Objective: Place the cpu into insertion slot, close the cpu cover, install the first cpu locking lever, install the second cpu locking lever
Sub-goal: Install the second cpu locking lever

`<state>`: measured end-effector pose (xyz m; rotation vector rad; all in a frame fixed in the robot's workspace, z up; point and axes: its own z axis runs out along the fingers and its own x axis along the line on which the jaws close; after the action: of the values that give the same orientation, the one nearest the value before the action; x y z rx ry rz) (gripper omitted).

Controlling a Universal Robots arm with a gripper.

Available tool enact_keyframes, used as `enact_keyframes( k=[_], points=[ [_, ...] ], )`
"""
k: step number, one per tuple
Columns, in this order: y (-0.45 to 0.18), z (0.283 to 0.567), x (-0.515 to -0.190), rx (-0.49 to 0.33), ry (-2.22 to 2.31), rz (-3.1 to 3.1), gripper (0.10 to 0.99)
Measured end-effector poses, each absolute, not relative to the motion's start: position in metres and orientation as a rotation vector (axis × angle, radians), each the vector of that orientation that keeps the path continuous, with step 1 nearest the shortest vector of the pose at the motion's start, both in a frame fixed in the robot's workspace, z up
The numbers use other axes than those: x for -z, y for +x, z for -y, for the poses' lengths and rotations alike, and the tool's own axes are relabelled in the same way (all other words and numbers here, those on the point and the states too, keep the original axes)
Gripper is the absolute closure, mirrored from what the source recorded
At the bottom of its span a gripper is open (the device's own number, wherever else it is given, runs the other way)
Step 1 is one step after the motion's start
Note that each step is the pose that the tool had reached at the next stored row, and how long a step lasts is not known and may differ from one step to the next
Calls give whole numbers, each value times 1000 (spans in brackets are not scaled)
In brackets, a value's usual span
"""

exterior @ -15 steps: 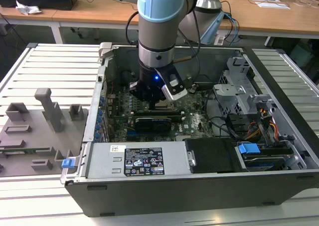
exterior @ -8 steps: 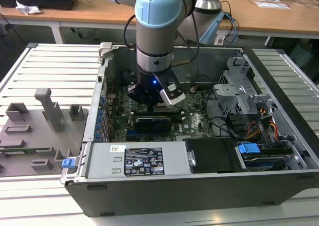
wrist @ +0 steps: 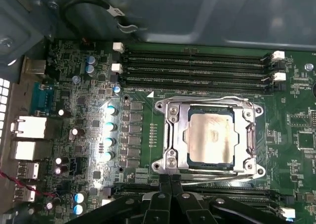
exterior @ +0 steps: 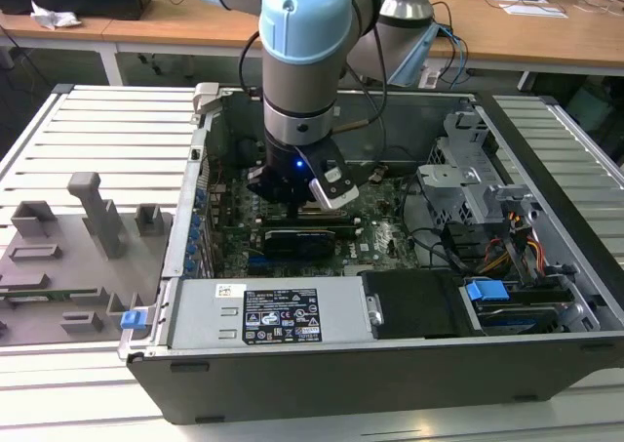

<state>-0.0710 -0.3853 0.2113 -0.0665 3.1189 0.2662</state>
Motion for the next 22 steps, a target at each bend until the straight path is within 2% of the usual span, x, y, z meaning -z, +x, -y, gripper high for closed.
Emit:
enact_keyframes(
  k=[22],
  points=[
    [-77, 389, -199, -398, -73, -3101, 980]
  ],
)
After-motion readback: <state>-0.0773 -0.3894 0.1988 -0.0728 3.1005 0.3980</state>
